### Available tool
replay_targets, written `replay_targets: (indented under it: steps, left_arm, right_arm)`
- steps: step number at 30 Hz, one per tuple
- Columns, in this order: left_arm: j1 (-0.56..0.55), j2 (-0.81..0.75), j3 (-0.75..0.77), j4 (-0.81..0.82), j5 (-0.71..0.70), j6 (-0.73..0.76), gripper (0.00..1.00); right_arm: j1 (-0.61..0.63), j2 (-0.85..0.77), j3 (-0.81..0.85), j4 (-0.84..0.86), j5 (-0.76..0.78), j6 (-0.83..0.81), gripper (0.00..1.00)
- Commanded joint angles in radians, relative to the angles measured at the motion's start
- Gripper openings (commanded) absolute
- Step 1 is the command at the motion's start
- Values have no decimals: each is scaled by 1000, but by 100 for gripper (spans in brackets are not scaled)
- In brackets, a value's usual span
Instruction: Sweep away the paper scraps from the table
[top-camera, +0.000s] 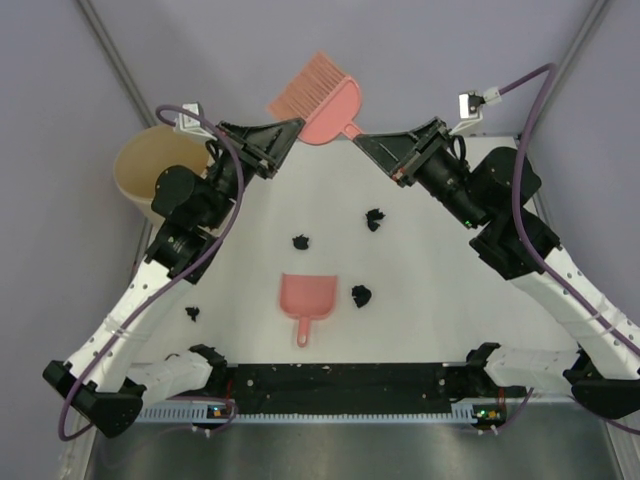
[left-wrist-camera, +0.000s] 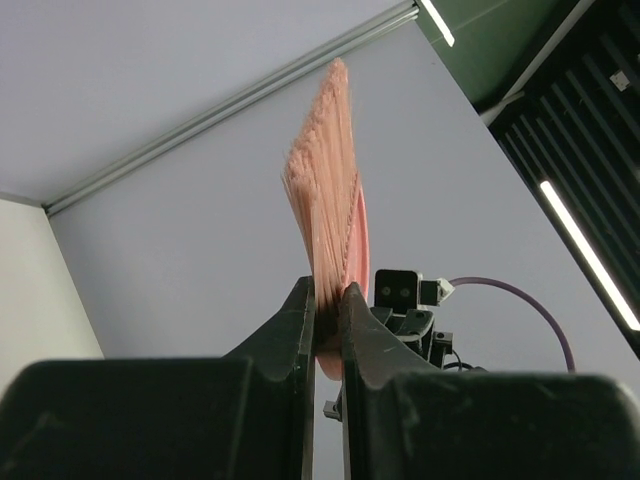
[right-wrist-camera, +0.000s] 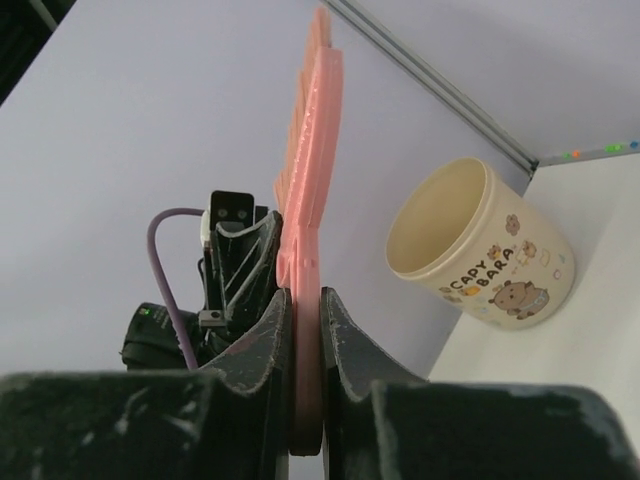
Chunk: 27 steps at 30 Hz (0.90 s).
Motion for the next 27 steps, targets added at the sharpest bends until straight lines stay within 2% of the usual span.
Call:
replay_targets:
  steps: [1, 5, 8, 10, 12, 15, 21, 27]
  left_arm:
    - [0, -21, -13, 10, -28, 30, 0]
    - [0, -33, -7, -51, -35, 64, 2]
    - [2, -42, 13, -130, -43, 110, 47]
    - [0, -55, 25, -186, -55, 142, 72]
    - [0, -76, 38, -268, -68, 182, 87]
    - [2, -113, 50, -367, -118, 249, 98]
    - [2, -180, 85, -629, -201, 371, 99]
    - [0, -154, 194, -1025, -256, 524, 99]
  right_arm:
    - [9, -5, 20, 79, -38, -2, 0]
    - [9, -3, 26, 62, -36, -3, 0]
    - [9, -11, 14, 54, -36, -3, 0]
    - [7, -14, 3, 42, -33, -5, 0]
    - [9, -14, 14, 16, -24, -20, 0]
    - [4, -3, 49, -51, -6, -51, 0]
    - [-17, 6, 100, -177, 5, -106, 0]
    - [-48, 27, 139, -301, -4, -141, 0]
